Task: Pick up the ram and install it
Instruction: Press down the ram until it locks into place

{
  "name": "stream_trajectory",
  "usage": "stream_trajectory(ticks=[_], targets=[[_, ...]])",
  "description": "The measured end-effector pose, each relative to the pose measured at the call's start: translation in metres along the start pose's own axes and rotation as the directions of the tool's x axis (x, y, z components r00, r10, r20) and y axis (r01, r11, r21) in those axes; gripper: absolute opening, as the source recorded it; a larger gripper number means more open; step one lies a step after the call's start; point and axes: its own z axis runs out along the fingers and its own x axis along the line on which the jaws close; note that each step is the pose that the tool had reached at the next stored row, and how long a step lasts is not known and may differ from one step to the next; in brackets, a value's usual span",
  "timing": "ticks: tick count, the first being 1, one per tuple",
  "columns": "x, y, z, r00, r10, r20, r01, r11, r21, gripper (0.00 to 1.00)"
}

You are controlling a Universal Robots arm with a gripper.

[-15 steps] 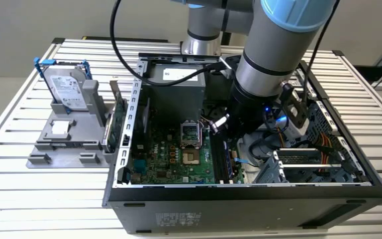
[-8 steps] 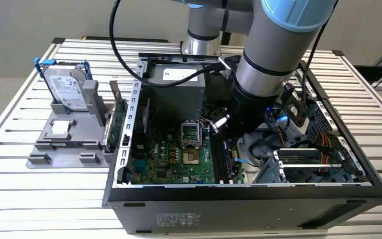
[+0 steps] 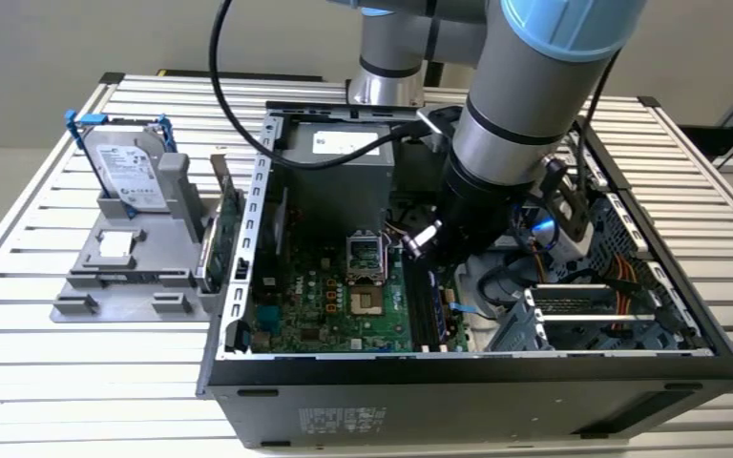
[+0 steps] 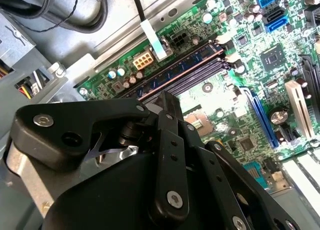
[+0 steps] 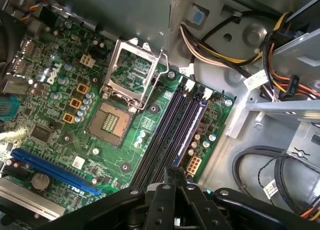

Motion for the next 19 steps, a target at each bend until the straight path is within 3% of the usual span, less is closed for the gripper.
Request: stream_trajectory(ticks=[19], targets=[[-0.0001,0.0002,0.0000,0.9964,-0.084,-0.0023,0.084,0.9964,-0.0026,0.00]])
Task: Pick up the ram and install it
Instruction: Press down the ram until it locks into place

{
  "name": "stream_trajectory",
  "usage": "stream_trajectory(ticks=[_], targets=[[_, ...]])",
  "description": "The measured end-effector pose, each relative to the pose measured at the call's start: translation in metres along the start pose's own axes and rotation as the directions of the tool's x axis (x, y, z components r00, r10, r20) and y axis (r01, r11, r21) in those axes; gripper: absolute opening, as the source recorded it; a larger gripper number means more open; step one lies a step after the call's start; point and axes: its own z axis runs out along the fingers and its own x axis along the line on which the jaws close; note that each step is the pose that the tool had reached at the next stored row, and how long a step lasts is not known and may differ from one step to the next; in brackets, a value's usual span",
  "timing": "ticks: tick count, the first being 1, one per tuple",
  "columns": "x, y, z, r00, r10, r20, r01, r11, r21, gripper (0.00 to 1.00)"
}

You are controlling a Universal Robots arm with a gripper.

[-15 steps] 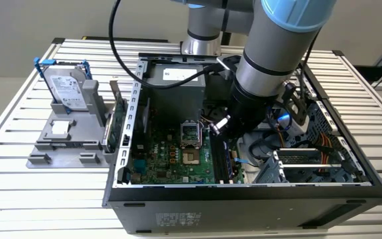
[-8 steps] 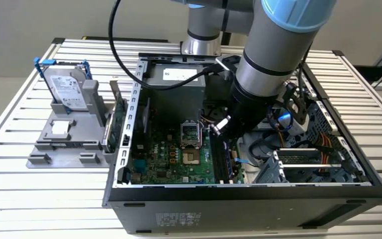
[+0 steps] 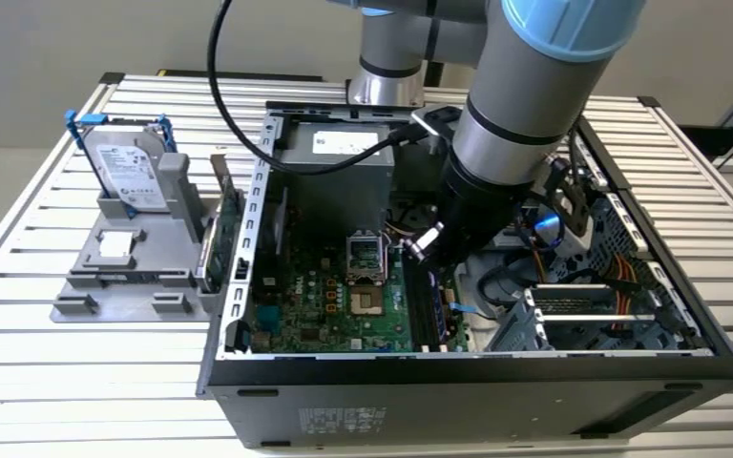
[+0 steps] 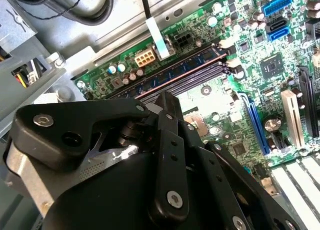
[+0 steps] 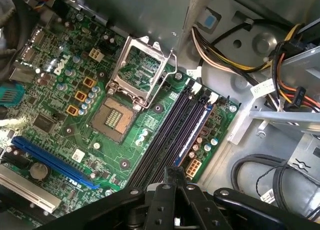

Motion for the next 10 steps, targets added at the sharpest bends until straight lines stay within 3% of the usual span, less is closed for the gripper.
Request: stream_trajectory(ticks=[10], targets=[[-0.0002,0.0004,0.0000,0.9991,-0.043,-0.0020,0.043,0.9991,0.0001,0.00]])
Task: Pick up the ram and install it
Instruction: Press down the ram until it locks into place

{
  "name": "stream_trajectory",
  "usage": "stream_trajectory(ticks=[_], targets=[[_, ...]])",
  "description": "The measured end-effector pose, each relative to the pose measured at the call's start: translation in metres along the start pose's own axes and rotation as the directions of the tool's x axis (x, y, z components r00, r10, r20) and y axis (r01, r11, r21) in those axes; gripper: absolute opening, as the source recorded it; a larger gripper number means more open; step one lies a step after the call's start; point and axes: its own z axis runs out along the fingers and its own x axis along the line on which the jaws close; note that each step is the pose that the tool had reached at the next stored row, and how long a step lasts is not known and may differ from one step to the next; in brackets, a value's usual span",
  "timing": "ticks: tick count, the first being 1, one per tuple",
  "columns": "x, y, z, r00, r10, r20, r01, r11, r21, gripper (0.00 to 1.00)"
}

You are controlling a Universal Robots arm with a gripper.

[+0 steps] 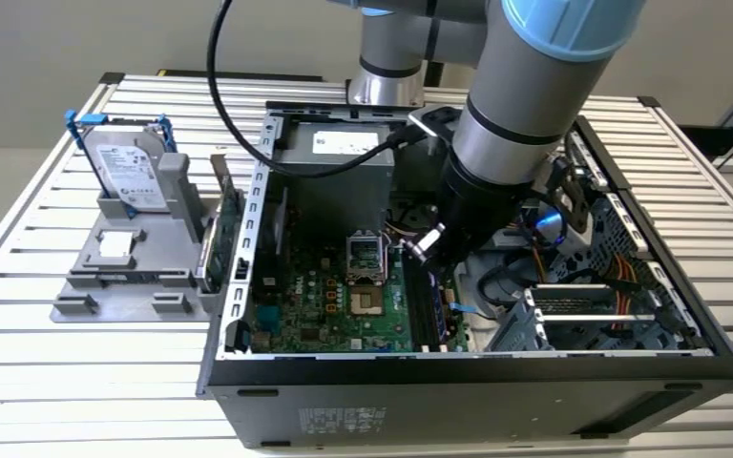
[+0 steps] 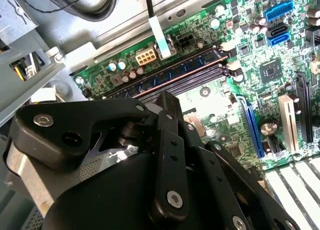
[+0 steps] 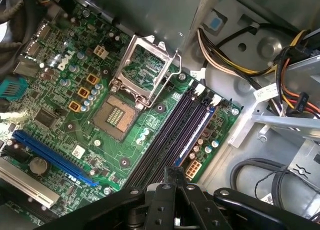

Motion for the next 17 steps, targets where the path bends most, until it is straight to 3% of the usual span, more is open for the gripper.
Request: stream_trajectory(ticks=[17], targets=[[-0.0004,0.0006,0.0000,0.9964,-0.085,-0.0026,0.085,0.9964,-0.0016,0.00]])
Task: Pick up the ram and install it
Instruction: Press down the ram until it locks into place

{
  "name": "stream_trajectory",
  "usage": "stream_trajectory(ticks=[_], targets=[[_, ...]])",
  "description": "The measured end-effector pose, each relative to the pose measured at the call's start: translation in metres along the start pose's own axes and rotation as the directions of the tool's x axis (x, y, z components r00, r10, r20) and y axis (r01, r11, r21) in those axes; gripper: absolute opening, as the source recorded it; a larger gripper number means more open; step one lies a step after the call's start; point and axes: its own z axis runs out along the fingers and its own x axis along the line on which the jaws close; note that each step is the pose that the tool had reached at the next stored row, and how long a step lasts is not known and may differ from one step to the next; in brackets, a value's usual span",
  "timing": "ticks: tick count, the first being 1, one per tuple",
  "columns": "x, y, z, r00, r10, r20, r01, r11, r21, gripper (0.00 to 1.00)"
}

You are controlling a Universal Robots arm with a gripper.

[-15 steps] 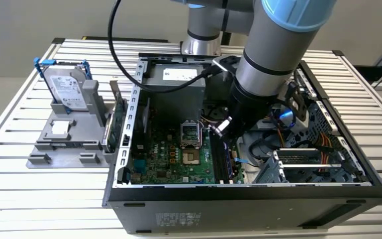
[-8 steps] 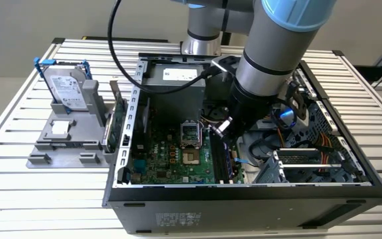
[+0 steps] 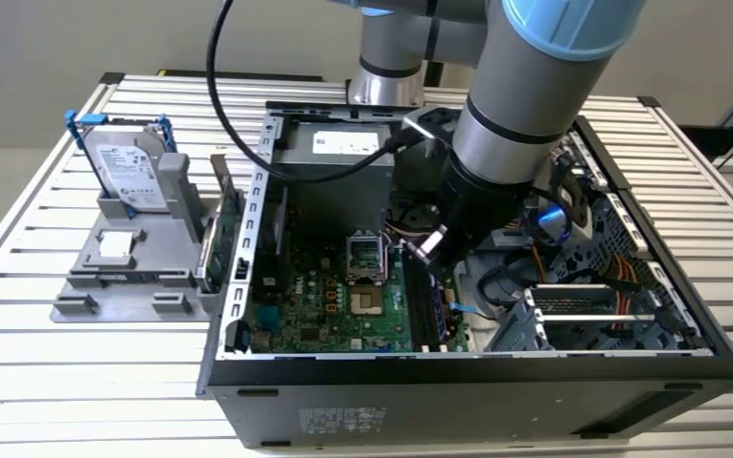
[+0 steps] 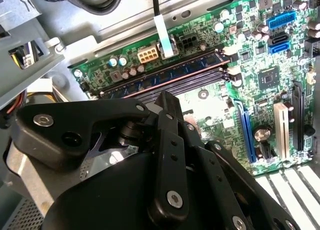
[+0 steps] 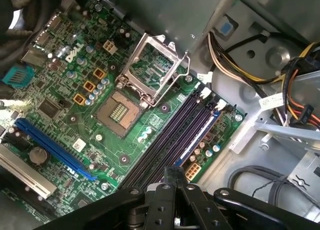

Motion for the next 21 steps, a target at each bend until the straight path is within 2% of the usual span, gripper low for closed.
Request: stream_trajectory(ticks=[13,21], targets=[[-0.0002,0.0002,0.0000,0.9971,-0.076,-0.0012,0.076,0.9971,-0.0028,0.00],[-0.0002,0.0001,0.0000,0.9904,-0.138,-0.0035,0.138,0.9904,-0.0038,0.00]])
